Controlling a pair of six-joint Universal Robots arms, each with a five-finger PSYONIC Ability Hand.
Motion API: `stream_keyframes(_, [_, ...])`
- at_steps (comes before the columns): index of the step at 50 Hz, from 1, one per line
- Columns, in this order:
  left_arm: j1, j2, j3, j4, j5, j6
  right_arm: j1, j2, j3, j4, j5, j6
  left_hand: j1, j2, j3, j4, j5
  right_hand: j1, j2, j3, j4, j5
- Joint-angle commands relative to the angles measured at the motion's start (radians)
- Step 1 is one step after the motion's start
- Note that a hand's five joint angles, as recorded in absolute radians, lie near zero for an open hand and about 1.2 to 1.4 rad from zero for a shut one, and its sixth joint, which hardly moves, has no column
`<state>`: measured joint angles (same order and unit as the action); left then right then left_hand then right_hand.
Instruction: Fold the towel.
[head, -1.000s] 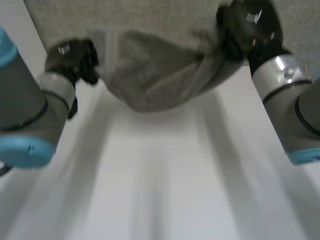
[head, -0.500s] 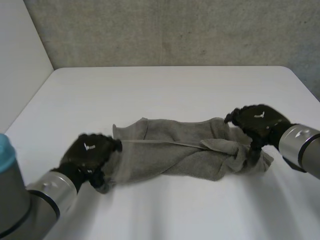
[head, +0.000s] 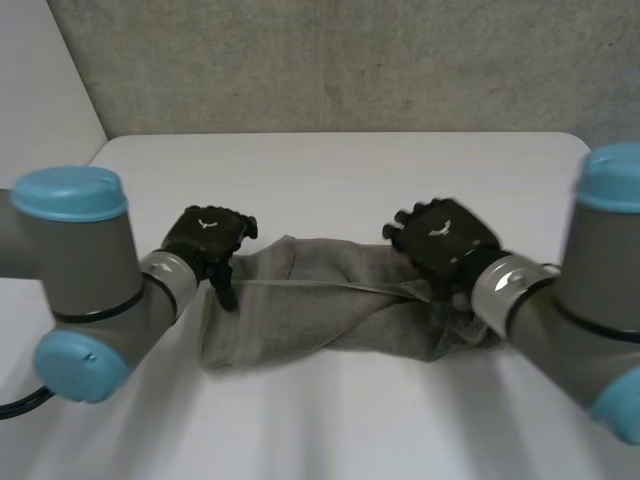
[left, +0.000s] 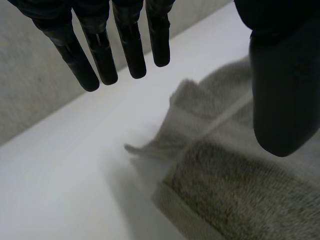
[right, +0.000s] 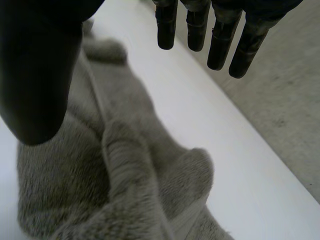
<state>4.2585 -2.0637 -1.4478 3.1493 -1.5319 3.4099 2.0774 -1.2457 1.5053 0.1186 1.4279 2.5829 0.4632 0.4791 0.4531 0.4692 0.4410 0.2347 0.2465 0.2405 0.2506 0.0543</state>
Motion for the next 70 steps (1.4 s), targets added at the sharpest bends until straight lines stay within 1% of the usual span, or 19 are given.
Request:
stream_keyframes(1, [-0.016, -0.116, 0.086, -0.043, -0.020, 0.002, 0.052, 0.176, -0.079, 0.033, 0.117, -0.188, -0.047, -0.063, -0.037, -0.053, -0.199, -0.060, -0.072, -0.066, -0.076, -0.054])
stream_keyframes(4, [-0.023, -0.142, 0.098, -0.081, -0.019, 0.005, 0.055, 0.221, -0.112, 0.046, 0.180, -0.260, -0.021, -0.037, -0.011, -0.027, -0.173, 0.029, 0.018, 0.024, 0.013, 0.035])
stream_keyframes(6, [-0.029, -0.147, 0.101, -0.104, -0.019, 0.005, 0.052, 0.227, -0.132, 0.046, 0.230, -0.303, 0.029, 0.013, 0.039, 0.023, -0.123, 0.316, 0.304, 0.310, 0.300, 0.322])
stream_keyframes(9, [-0.045, -0.147, 0.101, -0.150, -0.017, 0.005, 0.044, 0.227, -0.137, 0.046, 0.243, -0.319, 0.267, 0.251, 0.277, 0.261, 0.115, 0.405, 0.393, 0.399, 0.389, 0.411])
stream_keyframes(11, [-0.055, -0.138, 0.101, -0.184, -0.019, 0.005, 0.038, 0.215, -0.148, 0.046, 0.244, -0.340, 0.656, 0.640, 0.666, 0.650, 0.504, 0.528, 0.516, 0.522, 0.512, 0.534])
stream_keyframes(15, [-0.058, -0.124, 0.102, -0.195, -0.024, 0.005, 0.036, 0.195, -0.145, 0.047, 0.247, -0.363, 0.710, 0.694, 0.720, 0.704, 0.558, 0.479, 0.467, 0.473, 0.463, 0.484])
stream_keyframes(19, [-0.058, -0.105, 0.105, -0.192, -0.025, 0.005, 0.035, 0.190, -0.128, 0.047, 0.250, -0.388, 0.792, 0.777, 0.803, 0.787, 0.640, 0.157, 0.146, 0.151, 0.141, 0.163])
stream_keyframes(24, [-0.058, -0.107, 0.112, -0.195, -0.027, 0.005, 0.036, 0.198, -0.113, 0.046, 0.247, -0.389, 0.822, 0.806, 0.832, 0.816, 0.669, 0.144, 0.132, 0.138, 0.128, 0.149])
stream_keyframes(28, [-0.060, -0.111, 0.112, -0.195, -0.027, 0.006, 0.035, 0.198, -0.108, 0.046, 0.246, -0.388, 0.933, 0.917, 0.943, 0.927, 0.781, 0.388, 0.376, 0.382, 0.372, 0.393])
stream_keyframes(30, [-0.060, -0.116, 0.113, -0.193, -0.027, 0.011, 0.038, 0.196, -0.119, 0.046, 0.238, -0.382, 0.933, 0.917, 0.943, 0.927, 0.781, 0.951, 0.940, 0.946, 0.935, 0.957])
stream_keyframes(32, [-0.062, -0.118, 0.116, -0.193, -0.027, 0.018, 0.041, 0.195, -0.129, 0.044, 0.233, -0.380, 0.933, 0.917, 0.943, 0.927, 0.781, 1.159, 1.148, 1.154, 1.144, 1.165])
stream_keyframes(39, [-0.058, -0.104, 0.228, -0.173, -0.039, 0.094, 0.036, 0.173, -0.315, 0.007, 0.198, -0.317, 0.933, 0.917, 0.943, 0.927, 0.781, 1.162, 1.150, 1.156, 1.146, 1.167])
stream_keyframes(42, [-0.039, -0.084, 0.363, -0.111, -0.118, 0.082, 0.000, 0.097, -0.398, -0.152, 0.175, -0.112, 0.933, 0.917, 0.943, 0.927, 0.781, 1.162, 1.150, 1.156, 1.146, 1.167])
stream_keyframes(44, [-0.023, -0.047, 0.418, -0.071, -0.169, 0.058, -0.095, -0.018, -0.363, -0.400, 0.146, 0.131, 0.933, 0.917, 0.943, 0.927, 0.781, 1.162, 1.150, 1.156, 1.146, 1.167])
stream_keyframes(48, [0.023, 0.058, 0.507, 0.075, -0.267, -0.042, -0.192, -0.101, -0.292, -0.607, 0.106, 0.319, 0.933, 0.917, 0.943, 0.927, 0.781, 1.162, 1.150, 1.156, 1.146, 1.167])
stream_keyframes(58, [0.018, 0.163, 0.319, 0.144, -0.191, -0.155, -0.267, -0.113, -0.166, -0.570, 0.028, 0.407, 0.933, 0.917, 0.943, 0.927, 0.781, 1.162, 1.150, 1.156, 1.146, 1.167])
stream_keyframes(67, [0.009, 0.162, -0.141, 0.176, -0.056, -0.138, -0.284, -0.086, 0.094, -0.488, -0.179, 0.402, 0.933, 0.917, 0.943, 0.927, 0.781, 1.162, 1.150, 1.156, 1.146, 1.167])
stream_keyframes(69, [0.009, 0.158, -0.189, 0.183, -0.051, -0.133, -0.283, -0.075, 0.139, -0.476, -0.205, 0.399, 0.933, 0.917, 0.943, 0.927, 0.781, 1.042, 1.030, 1.036, 1.026, 1.048])
stream_keyframes(70, [0.011, 0.149, -0.230, 0.190, -0.051, -0.124, -0.283, -0.066, 0.173, -0.461, -0.219, 0.393, 0.933, 0.917, 0.943, 0.927, 0.781, 0.807, 0.795, 0.801, 0.791, 0.813])
